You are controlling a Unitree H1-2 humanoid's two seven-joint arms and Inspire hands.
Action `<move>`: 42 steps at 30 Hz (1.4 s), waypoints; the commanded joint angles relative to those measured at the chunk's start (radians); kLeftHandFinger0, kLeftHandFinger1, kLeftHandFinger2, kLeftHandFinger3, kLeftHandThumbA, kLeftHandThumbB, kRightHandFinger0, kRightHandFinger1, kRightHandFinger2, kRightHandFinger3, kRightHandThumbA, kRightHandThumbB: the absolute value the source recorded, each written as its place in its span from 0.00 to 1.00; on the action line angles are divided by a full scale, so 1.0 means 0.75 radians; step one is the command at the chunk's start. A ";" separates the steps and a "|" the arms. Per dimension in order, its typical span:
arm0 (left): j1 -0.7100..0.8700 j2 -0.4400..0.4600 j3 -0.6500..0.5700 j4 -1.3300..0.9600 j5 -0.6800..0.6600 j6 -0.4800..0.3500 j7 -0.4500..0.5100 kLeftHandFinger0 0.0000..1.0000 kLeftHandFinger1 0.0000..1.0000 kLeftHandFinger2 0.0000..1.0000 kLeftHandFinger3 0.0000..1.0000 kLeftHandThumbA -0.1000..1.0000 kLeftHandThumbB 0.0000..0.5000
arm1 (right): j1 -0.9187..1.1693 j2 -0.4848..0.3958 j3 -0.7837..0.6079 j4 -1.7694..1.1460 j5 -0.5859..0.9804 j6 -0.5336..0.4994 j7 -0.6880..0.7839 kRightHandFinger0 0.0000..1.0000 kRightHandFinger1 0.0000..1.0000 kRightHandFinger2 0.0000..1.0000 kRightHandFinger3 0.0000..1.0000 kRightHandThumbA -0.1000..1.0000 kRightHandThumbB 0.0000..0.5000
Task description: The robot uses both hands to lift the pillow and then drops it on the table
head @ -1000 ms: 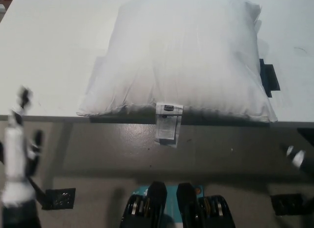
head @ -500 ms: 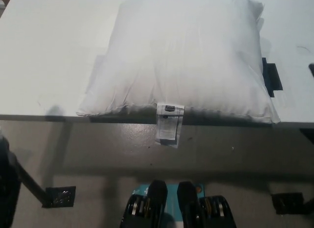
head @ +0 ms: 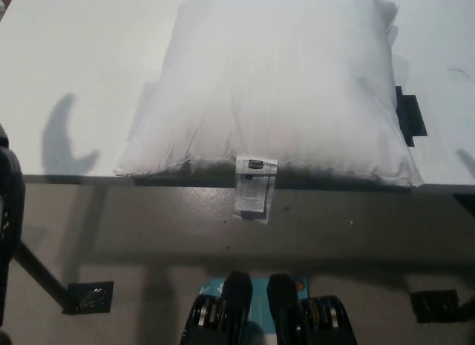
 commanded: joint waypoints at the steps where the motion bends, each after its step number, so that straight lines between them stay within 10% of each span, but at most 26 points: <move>1: -0.135 0.010 0.018 0.104 -0.006 -0.036 -0.085 1.00 1.00 1.00 1.00 1.00 0.19 | -0.134 -0.050 0.005 0.086 0.022 0.045 0.007 1.00 1.00 1.00 1.00 0.98 0.91; 14: -0.280 -0.087 -0.016 0.352 0.036 -0.036 -0.105 1.00 1.00 1.00 1.00 1.00 0.33 | -0.406 -0.061 0.083 0.535 0.045 0.020 -0.025 1.00 1.00 1.00 1.00 0.94 0.90; 35: -0.210 -0.314 -0.136 0.536 0.098 -0.036 -0.124 1.00 1.00 1.00 1.00 1.00 0.06 | -0.426 0.099 0.110 1.241 0.150 -0.169 -0.120 1.00 1.00 1.00 1.00 1.00 0.82; 42: -0.184 -0.360 -0.155 0.557 0.105 -0.036 -0.105 1.00 1.00 1.00 1.00 1.00 0.25 | -0.429 0.134 0.103 1.430 0.202 -0.240 -0.146 1.00 1.00 1.00 1.00 1.00 0.83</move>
